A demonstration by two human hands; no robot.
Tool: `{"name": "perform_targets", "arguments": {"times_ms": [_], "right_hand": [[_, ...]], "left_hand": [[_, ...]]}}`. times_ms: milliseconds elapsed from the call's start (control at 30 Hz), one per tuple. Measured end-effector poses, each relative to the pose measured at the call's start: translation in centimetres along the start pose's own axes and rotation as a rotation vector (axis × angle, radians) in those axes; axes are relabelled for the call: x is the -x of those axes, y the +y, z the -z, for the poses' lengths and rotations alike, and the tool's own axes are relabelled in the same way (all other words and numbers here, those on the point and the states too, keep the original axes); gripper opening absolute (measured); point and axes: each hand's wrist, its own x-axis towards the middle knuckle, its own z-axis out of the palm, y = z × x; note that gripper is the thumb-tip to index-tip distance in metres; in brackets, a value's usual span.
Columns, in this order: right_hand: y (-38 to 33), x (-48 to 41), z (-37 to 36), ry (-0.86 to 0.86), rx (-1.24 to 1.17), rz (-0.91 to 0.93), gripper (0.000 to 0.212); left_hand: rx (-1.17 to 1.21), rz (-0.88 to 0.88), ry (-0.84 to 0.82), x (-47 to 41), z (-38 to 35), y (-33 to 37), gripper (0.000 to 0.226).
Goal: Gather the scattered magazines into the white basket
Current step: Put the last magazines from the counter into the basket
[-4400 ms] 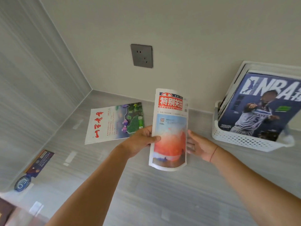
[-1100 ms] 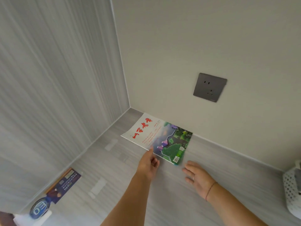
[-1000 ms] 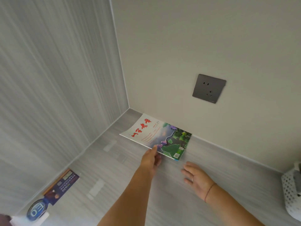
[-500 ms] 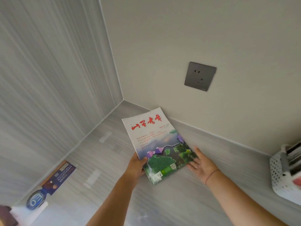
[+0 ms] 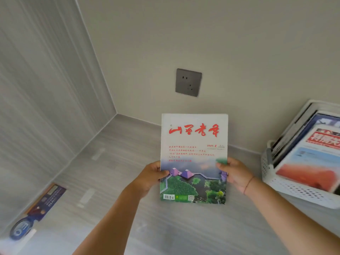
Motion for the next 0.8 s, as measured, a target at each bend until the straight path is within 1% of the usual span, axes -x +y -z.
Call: {"name": "perform_targets", "arguments": {"times_ms": [133, 233, 300, 367, 467, 567, 667, 800], "right_hand": [[-1.8, 2.7, 5.1, 0.135, 0.016, 0.097, 0.021], [-3.4, 5.0, 9.8, 0.25, 0.006, 0.181, 0.025], [-4.4, 6.7, 13.2, 0.327, 0.04, 0.238, 0.027], [-5.4, 8.2, 16.9, 0.416, 0.102, 0.295, 0.026], [-6.5, 10.0, 22.2, 0.551, 0.157, 0.36, 0.026], [-7.3, 11.0, 26.4, 0.669, 0.182, 0.417, 0.026], [-7.5, 11.4, 29.5, 0.754, 0.164, 0.442, 0.027], [-6.1, 10.8, 31.6, 0.77, 0.17, 0.399, 0.029]], "left_hand": [[-0.051, -0.112, -0.025, -0.7, -5.2, 4.1, 0.032], [-0.081, -0.198, -0.07, -1.1, -10.2, 7.2, 0.031], [-0.115, -0.254, -0.08, -1.4, -13.8, 9.3, 0.031], [-0.146, -0.335, -0.064, -1.6, -17.7, 11.3, 0.03], [-0.091, -0.419, -0.011, -1.8, -23.3, 14.0, 0.024], [-0.055, -0.442, 0.031, -2.3, -27.9, 15.6, 0.023], [-0.043, -0.421, 0.074, -3.1, -31.6, 15.8, 0.023], [-0.059, -0.351, 0.158, -4.2, -34.4, 14.5, 0.021]]}}
